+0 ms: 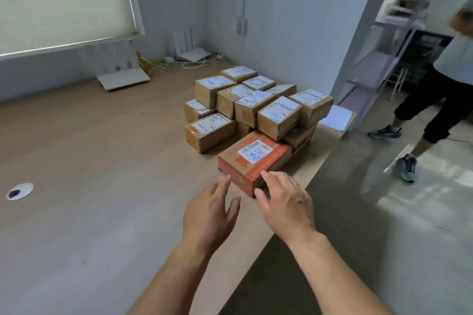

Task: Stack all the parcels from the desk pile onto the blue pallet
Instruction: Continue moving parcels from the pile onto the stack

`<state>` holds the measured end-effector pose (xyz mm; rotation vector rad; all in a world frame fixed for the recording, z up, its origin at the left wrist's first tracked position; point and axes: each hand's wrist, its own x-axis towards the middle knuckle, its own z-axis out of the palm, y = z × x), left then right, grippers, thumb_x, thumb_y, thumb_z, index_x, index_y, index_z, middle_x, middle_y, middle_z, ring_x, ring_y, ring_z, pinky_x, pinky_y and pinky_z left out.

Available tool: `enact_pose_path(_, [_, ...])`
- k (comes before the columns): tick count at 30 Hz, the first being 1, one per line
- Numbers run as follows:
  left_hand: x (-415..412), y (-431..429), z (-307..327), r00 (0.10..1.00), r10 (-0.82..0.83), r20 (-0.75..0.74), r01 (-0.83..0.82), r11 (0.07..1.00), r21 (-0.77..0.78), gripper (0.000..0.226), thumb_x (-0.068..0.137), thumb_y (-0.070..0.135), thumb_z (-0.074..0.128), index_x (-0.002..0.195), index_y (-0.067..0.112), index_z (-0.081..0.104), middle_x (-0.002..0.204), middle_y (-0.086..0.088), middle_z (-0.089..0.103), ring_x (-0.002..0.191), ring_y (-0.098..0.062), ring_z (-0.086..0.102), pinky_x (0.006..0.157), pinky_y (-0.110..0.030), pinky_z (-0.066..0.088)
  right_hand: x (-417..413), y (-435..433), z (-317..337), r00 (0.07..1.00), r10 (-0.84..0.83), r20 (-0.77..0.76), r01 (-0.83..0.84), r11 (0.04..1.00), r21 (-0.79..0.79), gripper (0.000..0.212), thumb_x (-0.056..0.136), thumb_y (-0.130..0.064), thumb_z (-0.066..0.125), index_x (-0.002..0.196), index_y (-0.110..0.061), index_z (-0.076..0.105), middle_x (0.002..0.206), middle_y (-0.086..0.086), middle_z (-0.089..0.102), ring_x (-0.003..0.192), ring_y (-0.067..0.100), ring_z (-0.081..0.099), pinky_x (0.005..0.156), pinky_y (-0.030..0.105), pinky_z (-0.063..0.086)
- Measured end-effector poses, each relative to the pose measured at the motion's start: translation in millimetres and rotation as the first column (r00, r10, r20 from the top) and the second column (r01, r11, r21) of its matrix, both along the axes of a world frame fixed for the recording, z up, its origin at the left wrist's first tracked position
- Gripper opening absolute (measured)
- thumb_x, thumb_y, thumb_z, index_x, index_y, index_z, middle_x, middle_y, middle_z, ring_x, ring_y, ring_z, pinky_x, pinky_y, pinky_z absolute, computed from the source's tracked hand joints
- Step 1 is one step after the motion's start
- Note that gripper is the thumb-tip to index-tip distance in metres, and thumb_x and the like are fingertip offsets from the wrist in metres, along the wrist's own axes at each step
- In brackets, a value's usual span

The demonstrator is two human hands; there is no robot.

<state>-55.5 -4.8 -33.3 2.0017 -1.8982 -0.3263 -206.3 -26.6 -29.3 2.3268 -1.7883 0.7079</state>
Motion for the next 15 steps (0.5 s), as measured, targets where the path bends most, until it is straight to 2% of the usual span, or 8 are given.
enact_pose_path(4, [-7,-44,-4,1.0,-0.014,-0.004,0.013,1.0,-0.009,0.054,0.097,0.05,0.032,0.148,0.033,0.022,0.147,0.008,0.04,0.131,-0.012,0.04,0.1,-0.027,0.04,-17,-43,-7,1.0,-0.024,0.018,0.023,1.0,0.007,0.039,0.068,-0.024,0.082,0.102,-0.011,0.068,0.088,0.004,0.068,0.073,0.023,0.067,0.056,0.032,0.053])
enact_pose_path(9, [-18,-82,-8,1.0,0.03,0.006,-0.03,0.999,0.027,0.055,0.097,0.05,0.033,0.148,0.034,0.021,0.148,0.006,0.039,0.133,-0.014,0.039,0.102,-0.03,0.039,-46,-88,-14,0.999,-0.04,0.024,0.039,0.998,0.051,0.039,0.069,-0.023,0.081,0.103,-0.011,0.068,0.088,0.004,0.068,0.075,0.025,0.067,0.055,0.034,0.053])
enact_pose_path(11, [-22,-94,-10,0.997,0.073,0.022,-0.073,0.997,0.034,0.054,0.097,0.05,0.033,0.148,0.034,0.022,0.148,0.006,0.039,0.133,-0.014,0.039,0.102,-0.03,0.039,-61,-110,-15,0.999,-0.042,0.028,0.04,0.997,0.071,0.037,0.075,-0.024,0.077,0.108,-0.01,0.067,0.093,0.005,0.068,0.082,0.026,0.067,0.061,0.035,0.053])
enact_pose_path(15, [-32,-116,-11,0.98,0.191,0.058,-0.194,0.98,0.043,0.053,0.097,0.051,0.032,0.147,0.035,0.025,0.145,0.007,0.042,0.131,-0.013,0.041,0.099,-0.029,0.041,-94,-160,-12,0.998,-0.027,0.053,0.018,0.986,0.166,0.041,0.091,-0.031,0.058,0.128,-0.014,0.057,0.118,0.006,0.062,0.109,0.025,0.058,0.084,0.037,0.047])
